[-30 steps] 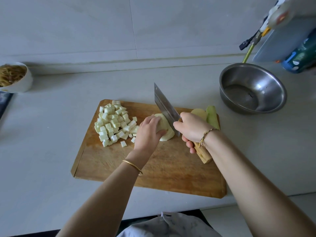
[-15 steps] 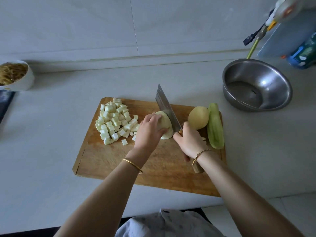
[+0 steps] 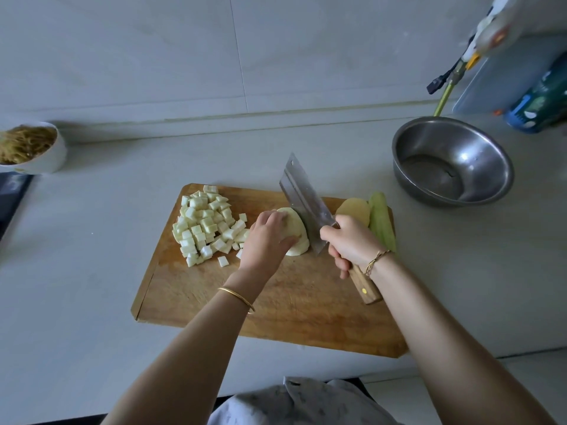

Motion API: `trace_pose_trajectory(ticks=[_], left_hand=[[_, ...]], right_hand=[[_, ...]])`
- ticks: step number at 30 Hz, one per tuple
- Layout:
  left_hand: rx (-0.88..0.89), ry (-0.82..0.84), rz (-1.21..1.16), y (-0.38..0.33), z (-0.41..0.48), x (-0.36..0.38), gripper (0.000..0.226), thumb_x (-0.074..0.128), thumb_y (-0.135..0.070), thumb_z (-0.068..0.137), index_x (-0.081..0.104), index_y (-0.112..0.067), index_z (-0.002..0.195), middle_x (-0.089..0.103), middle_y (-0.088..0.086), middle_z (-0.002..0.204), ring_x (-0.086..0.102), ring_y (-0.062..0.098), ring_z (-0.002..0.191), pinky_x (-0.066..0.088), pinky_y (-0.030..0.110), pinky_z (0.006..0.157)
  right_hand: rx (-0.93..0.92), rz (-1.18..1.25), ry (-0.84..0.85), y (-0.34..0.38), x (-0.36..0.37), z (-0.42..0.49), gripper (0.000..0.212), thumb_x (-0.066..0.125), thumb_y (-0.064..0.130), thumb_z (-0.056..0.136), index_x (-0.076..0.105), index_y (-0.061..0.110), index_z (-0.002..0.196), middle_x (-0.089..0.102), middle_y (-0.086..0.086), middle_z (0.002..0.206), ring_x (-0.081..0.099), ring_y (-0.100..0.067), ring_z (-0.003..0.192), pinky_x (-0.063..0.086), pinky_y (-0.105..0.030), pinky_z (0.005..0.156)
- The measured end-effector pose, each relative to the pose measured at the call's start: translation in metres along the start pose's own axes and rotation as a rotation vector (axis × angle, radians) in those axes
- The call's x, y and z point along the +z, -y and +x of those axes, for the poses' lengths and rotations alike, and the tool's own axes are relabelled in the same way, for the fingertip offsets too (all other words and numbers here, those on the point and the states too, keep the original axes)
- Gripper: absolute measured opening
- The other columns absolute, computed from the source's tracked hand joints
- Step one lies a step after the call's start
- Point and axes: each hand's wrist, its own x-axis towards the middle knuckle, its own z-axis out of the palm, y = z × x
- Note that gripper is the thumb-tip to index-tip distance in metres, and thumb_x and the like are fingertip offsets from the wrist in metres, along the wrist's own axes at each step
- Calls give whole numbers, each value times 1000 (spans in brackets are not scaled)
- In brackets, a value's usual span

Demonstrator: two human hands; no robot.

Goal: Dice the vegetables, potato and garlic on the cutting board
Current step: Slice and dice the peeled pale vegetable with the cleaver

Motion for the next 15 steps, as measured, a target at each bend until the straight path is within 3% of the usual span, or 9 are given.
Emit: trace_pose_trajectory(ticks=[3, 6, 15], left_hand=[[13, 8, 22, 0, 0, -1, 53, 66, -29, 88, 47, -12, 134, 45, 7, 137, 48, 27, 119, 44, 36, 94], [26, 4, 32, 0, -2, 0, 52, 62, -30, 90, 45, -11, 136, 43, 7, 138, 48, 26, 120, 43, 33, 93], [0, 28, 6, 1, 0, -3, 55, 64, -28, 89, 45, -11, 138, 43, 8, 138, 47, 25, 122, 42, 34, 98]], right_hand=[[-71, 6, -61, 9, -10, -12, 5, 40, 9, 91, 43, 5, 90, 44, -11, 63, 38, -16, 28, 42, -28, 37], [-125, 7, -136, 13, -12, -17, 20, 40, 7, 90, 31, 11, 73, 42, -13, 60, 37, -18, 24, 36, -25, 37], [-76, -95, -106, 11, 1, -20, 24, 38, 15, 94, 32, 14, 72, 46, -12, 62, 38, -16, 24, 32, -18, 32]])
